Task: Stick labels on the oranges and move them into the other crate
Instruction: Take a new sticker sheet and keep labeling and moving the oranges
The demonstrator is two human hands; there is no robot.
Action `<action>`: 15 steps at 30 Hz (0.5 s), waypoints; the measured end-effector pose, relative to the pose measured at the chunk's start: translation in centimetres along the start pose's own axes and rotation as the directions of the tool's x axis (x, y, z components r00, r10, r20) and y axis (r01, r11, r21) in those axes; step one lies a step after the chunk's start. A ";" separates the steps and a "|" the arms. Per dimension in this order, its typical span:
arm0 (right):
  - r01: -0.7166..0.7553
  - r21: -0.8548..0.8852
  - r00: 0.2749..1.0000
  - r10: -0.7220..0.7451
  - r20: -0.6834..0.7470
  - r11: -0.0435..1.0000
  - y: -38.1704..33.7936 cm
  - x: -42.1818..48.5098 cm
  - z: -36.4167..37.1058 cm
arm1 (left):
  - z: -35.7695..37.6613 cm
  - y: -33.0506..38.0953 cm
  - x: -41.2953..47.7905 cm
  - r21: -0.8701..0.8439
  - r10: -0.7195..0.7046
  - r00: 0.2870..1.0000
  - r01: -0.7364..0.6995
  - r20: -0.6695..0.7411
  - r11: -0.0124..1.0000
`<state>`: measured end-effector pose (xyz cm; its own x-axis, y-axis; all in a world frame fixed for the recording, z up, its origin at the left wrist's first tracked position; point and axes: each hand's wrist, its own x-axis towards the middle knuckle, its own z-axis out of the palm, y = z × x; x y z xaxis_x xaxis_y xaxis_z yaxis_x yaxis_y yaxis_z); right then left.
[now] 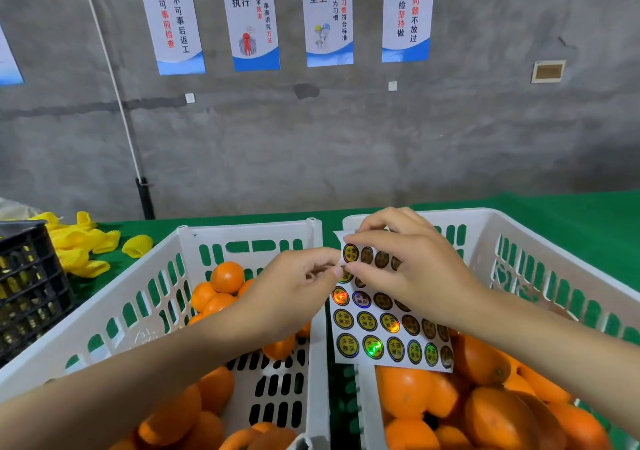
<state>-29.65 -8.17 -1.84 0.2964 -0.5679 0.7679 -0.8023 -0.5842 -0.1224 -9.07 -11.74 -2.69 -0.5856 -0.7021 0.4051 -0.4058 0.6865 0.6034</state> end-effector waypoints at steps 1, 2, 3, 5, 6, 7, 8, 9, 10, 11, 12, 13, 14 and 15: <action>0.010 -0.003 1.000 -0.010 0.019 1.000 -0.1 0.0 0.1 | 0.0 0.0 0.0 0.034 0.005 1.000 -0.005 0.003 0.999; 0.012 0.006 0.999 -0.012 0.031 1.000 -0.2 -0.1 0.2 | -0.1 0.1 -0.1 0.065 0.011 1.000 -0.012 0.007 0.998; 0.009 0.024 0.999 -0.010 0.033 1.000 -0.3 -0.1 0.2 | -0.2 0.1 -0.2 0.085 0.019 1.000 -0.019 0.008 0.996; -0.010 0.062 1.000 0.009 0.019 0.998 -0.4 -0.1 0.1 | -0.2 0.3 -0.3 0.108 0.037 0.999 -0.036 -0.002 0.994; -0.019 0.072 1.000 0.018 0.013 0.997 -0.4 0.0 0.0 | -0.3 0.4 -0.3 0.121 0.046 0.999 -0.045 -0.004 0.992; -0.026 0.079 1.000 0.025 0.012 0.997 -0.5 0.0 -0.1 | -0.4 0.4 -0.2 0.131 0.049 0.999 -0.049 0.001 0.990; -0.034 0.083 0.999 0.032 0.017 0.996 -0.6 0.1 -0.1 | -0.4 0.5 -0.2 0.140 0.051 0.999 -0.052 0.009 0.989; -0.043 0.091 0.999 0.040 0.028 0.995 -0.7 0.1 -0.2 | -0.4 0.5 -0.2 0.149 0.051 0.999 -0.053 0.019 0.987; -0.054 0.099 0.998 0.050 0.043 0.994 -0.9 0.1 -0.3 | -0.5 0.5 -0.2 0.151 0.047 0.998 -0.050 0.029 0.987; -0.064 0.106 0.997 0.059 0.053 0.992 -1.0 0.2 -0.3 | -0.5 0.5 -0.3 0.142 0.037 0.999 -0.041 0.036 0.989; -0.072 0.108 0.996 0.067 0.057 0.992 -1.2 0.2 -0.4 | -0.5 0.6 -0.3 0.121 0.026 0.999 -0.031 0.037 0.992; -0.079 0.105 0.996 0.074 0.053 0.991 -1.2 0.1 -0.4 | -0.5 0.5 -0.3 0.100 0.021 0.999 -0.024 0.029 0.995; -0.084 0.101 0.996 0.079 0.048 0.991 -1.2 0.1 -0.5 | -0.4 0.4 -0.3 0.083 0.026 1.000 -0.027 0.015 0.996; -0.087 0.098 0.995 0.083 0.047 0.991 -1.2 0.2 -0.5 | -0.4 0.4 -0.3 0.070 0.030 1.000 -0.030 0.002 0.997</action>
<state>-28.90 -7.25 -1.25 0.2532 -0.6410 0.7246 -0.7702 -0.5868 -0.2499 -8.77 -11.32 -2.30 -0.5990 -0.6811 0.4210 -0.4361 0.7185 0.5419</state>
